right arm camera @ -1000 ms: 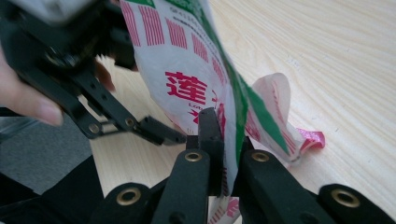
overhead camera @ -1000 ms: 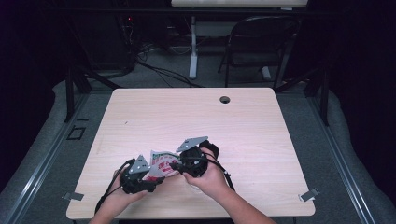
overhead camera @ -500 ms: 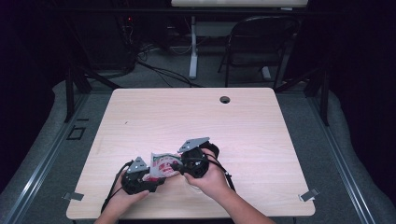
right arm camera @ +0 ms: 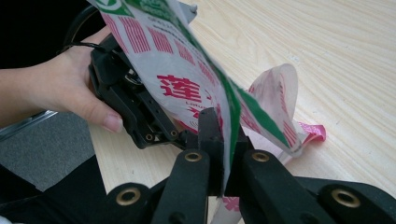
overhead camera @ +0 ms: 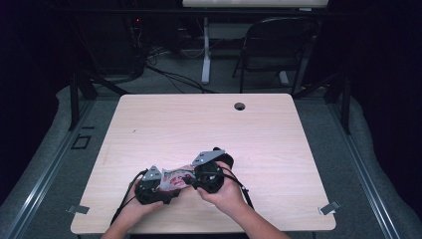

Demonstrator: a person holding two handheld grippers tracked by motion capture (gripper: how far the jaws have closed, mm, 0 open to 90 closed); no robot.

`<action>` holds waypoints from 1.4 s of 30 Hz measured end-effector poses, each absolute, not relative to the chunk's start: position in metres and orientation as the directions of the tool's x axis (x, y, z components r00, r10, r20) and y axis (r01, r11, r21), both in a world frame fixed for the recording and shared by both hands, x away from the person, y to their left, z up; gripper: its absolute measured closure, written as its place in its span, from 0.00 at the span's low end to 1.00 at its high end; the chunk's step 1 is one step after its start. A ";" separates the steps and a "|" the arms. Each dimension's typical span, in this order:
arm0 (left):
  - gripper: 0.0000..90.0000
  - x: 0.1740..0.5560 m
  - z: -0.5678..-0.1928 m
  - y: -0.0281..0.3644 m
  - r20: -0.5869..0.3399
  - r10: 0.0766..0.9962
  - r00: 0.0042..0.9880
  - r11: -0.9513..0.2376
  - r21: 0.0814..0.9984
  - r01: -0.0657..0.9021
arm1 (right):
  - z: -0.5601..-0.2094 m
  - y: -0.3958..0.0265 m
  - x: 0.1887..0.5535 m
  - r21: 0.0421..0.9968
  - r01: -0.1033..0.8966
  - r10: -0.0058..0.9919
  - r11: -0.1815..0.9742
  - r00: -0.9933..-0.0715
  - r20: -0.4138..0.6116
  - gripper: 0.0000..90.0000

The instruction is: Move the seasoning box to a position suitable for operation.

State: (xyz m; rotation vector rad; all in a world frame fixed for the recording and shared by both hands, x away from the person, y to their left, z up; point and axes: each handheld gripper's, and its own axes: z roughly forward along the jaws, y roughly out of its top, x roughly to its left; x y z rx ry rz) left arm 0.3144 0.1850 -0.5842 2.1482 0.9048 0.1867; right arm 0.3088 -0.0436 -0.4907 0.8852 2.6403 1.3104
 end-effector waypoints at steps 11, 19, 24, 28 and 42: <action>0.33 0.317 -0.588 0.179 -0.089 0.628 0.773 -0.485 0.732 0.478 | -0.494 -0.045 0.305 0.753 0.466 0.532 0.464 -0.826 0.183 1.00; 0.47 0.312 -0.588 0.175 -0.015 0.638 0.770 -0.516 0.734 0.442 | -0.494 -0.045 0.306 0.754 0.471 0.535 0.459 -0.824 0.189 1.00; 0.52 0.311 -0.588 0.174 0.001 0.645 0.764 -0.517 0.737 0.436 | -0.494 -0.045 0.307 0.756 0.471 0.532 0.455 -0.824 0.193 1.00; 0.56 0.310 -0.588 0.174 0.006 0.649 0.761 -0.514 0.741 0.432 | -0.494 -0.045 0.308 0.756 0.474 0.527 0.451 -0.825 0.203 1.00; 0.63 0.311 -0.586 0.173 0.009 0.653 0.757 -0.513 0.740 0.434 | -0.490 -0.047 0.308 0.749 0.481 0.512 0.455 -0.830 0.222 0.89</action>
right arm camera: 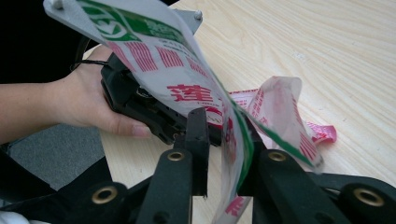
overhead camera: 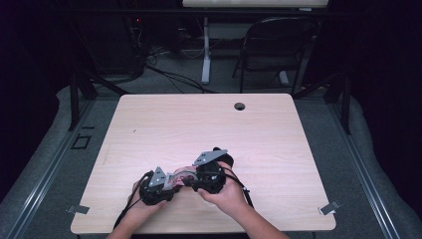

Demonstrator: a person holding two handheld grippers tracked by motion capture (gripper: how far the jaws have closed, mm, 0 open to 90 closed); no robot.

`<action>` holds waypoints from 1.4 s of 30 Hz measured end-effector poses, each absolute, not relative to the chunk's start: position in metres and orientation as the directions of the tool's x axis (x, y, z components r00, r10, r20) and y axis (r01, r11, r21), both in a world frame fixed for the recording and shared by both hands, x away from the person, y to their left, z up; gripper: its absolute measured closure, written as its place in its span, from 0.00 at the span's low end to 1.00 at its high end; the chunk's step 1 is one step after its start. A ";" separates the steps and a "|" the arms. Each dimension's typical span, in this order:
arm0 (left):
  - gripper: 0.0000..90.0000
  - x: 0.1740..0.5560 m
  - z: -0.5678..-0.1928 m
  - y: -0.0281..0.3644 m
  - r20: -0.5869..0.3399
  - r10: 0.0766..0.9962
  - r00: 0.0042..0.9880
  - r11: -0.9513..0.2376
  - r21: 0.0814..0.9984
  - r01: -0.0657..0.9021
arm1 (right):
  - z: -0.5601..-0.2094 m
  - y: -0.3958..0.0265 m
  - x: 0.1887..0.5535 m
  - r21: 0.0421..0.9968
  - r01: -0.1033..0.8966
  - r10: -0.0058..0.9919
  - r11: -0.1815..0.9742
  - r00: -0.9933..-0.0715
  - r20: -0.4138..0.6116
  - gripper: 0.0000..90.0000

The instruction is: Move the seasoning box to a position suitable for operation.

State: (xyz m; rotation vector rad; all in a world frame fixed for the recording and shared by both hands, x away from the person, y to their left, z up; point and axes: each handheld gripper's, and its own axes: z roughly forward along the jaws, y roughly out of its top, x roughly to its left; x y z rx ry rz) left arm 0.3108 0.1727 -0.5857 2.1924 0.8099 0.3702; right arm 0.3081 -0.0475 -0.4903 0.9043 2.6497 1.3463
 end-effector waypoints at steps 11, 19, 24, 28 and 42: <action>0.66 0.317 -0.574 0.183 0.025 0.686 0.727 -0.501 0.741 0.447 | -0.469 -0.067 0.306 0.779 0.467 0.495 0.418 -0.836 0.236 0.80; 0.66 0.321 -0.564 0.190 0.073 0.730 0.679 -0.485 0.756 0.440 | -0.452 -0.086 0.305 0.811 0.457 0.526 0.365 -0.820 0.225 0.76; 0.66 0.319 -0.563 0.183 0.093 0.713 0.695 -0.509 0.750 0.422 | -0.448 -0.091 0.301 0.828 0.426 0.546 0.363 -0.818 0.182 0.73; 0.66 0.317 -0.562 0.177 0.100 0.690 0.717 -0.534 0.739 0.411 | -0.445 -0.092 0.297 0.836 0.410 0.544 0.365 -0.822 0.166 0.70; 0.66 0.307 -0.563 0.174 0.168 0.680 0.714 -0.581 0.717 0.385 | -0.442 -0.078 0.298 0.856 0.360 0.502 0.371 -0.853 0.141 0.66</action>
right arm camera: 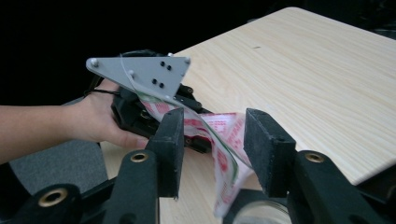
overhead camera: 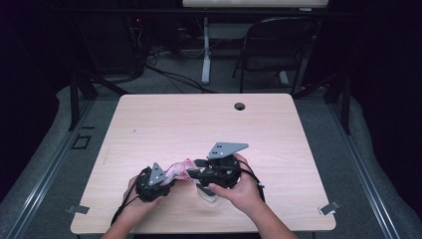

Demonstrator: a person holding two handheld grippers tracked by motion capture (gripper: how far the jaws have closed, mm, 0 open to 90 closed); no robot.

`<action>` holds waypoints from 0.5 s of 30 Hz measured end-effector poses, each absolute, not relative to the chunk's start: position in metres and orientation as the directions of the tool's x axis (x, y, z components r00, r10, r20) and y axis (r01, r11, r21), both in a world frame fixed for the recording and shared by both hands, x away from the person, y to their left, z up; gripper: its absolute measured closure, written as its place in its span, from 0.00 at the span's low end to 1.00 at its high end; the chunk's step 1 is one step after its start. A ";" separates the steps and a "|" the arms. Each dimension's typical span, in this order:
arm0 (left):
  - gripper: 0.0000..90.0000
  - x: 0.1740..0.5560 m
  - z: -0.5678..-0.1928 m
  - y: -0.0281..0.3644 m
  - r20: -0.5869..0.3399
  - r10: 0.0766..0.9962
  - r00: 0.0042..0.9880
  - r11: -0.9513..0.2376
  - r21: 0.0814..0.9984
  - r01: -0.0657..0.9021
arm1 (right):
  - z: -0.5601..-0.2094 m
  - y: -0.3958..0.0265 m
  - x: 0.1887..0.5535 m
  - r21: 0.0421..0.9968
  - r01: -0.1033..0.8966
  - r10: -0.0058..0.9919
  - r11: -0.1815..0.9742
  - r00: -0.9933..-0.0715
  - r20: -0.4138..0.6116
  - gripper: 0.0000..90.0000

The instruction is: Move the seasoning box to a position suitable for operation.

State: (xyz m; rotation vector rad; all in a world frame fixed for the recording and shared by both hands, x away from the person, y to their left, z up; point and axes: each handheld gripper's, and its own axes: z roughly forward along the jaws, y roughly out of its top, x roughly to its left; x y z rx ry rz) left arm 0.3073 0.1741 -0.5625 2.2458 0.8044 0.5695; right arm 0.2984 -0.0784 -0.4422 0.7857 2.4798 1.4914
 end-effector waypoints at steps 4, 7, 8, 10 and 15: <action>0.66 0.302 -0.563 0.175 0.192 0.679 0.708 -0.596 0.708 0.379 | -0.444 -0.062 0.296 0.851 0.325 0.444 0.413 -0.888 0.124 0.72; 0.66 0.298 -0.564 0.176 0.215 0.676 0.705 -0.611 0.698 0.373 | -0.445 -0.057 0.293 0.849 0.307 0.427 0.430 -0.898 0.108 0.78; 0.66 0.296 -0.564 0.176 0.223 0.674 0.704 -0.616 0.696 0.369 | -0.444 -0.055 0.292 0.847 0.304 0.418 0.436 -0.902 0.109 0.81; 0.67 0.294 -0.564 0.176 0.222 0.678 0.700 -0.611 0.699 0.371 | -0.444 -0.053 0.292 0.844 0.302 0.409 0.444 -0.906 0.109 0.90; 0.67 0.293 -0.563 0.178 0.246 0.675 0.695 -0.625 0.692 0.362 | -0.444 -0.053 0.292 0.845 0.315 0.402 0.432 -0.906 0.132 1.00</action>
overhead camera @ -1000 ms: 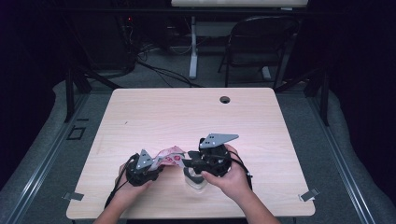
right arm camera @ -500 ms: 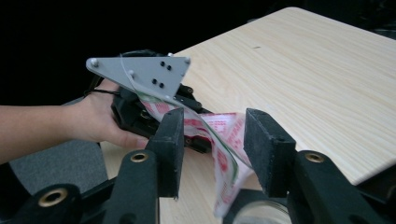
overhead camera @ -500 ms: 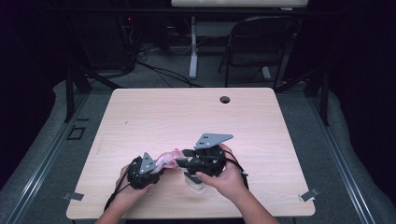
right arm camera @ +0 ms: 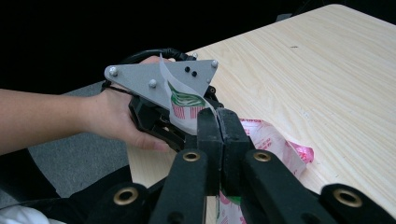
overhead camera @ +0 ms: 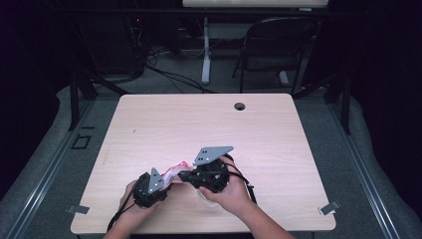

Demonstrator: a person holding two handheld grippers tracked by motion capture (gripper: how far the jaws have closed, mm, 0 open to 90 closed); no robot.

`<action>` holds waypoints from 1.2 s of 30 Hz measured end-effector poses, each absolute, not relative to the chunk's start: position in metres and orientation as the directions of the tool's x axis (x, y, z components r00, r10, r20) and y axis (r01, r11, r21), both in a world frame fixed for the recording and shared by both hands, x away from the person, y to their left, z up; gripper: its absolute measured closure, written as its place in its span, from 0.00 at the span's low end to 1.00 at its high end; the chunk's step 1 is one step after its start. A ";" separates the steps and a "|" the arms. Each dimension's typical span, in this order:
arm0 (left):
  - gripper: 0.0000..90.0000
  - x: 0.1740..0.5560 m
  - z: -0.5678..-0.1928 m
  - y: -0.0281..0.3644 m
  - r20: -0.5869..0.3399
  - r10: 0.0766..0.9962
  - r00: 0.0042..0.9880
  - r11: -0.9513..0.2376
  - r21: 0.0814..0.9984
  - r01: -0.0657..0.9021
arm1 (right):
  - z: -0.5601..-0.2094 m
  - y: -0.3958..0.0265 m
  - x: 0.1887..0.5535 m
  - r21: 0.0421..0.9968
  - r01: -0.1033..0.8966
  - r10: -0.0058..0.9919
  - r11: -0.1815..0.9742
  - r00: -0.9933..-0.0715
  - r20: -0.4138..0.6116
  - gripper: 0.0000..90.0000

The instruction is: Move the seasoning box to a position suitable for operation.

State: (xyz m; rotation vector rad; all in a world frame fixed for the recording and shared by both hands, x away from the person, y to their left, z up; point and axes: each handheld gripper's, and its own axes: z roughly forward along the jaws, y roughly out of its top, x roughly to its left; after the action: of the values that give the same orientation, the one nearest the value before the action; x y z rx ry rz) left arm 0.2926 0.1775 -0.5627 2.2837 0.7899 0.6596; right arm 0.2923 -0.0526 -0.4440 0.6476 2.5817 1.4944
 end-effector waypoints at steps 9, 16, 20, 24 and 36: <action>0.67 0.295 -0.563 0.173 0.264 0.684 0.680 -0.618 0.705 0.349 | -0.447 -0.057 0.295 0.840 0.355 0.421 0.410 -0.891 0.171 1.00; 0.67 0.296 -0.553 0.165 0.342 0.683 0.645 -0.640 0.706 0.303 | -0.441 -0.064 0.293 0.855 0.351 0.445 0.381 -0.881 0.164 1.00; 0.67 0.299 -0.546 0.157 0.377 0.673 0.636 -0.654 0.705 0.274 | -0.436 -0.075 0.293 0.865 0.353 0.467 0.356 -0.869 0.162 1.00; 0.67 0.304 -0.538 0.148 0.407 0.662 0.630 -0.667 0.703 0.247 | -0.431 -0.084 0.293 0.874 0.352 0.494 0.335 -0.856 0.155 1.00; 0.67 0.310 -0.539 0.138 0.442 0.637 0.631 -0.688 0.695 0.208 | -0.431 -0.099 0.298 0.882 0.364 0.538 0.300 -0.828 0.159 1.00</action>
State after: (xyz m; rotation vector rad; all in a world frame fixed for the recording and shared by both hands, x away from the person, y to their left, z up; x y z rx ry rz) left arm 0.3102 0.1380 -0.5390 2.2472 0.6583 0.9262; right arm 0.2979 -0.0985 -0.4312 0.8393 2.3933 1.5538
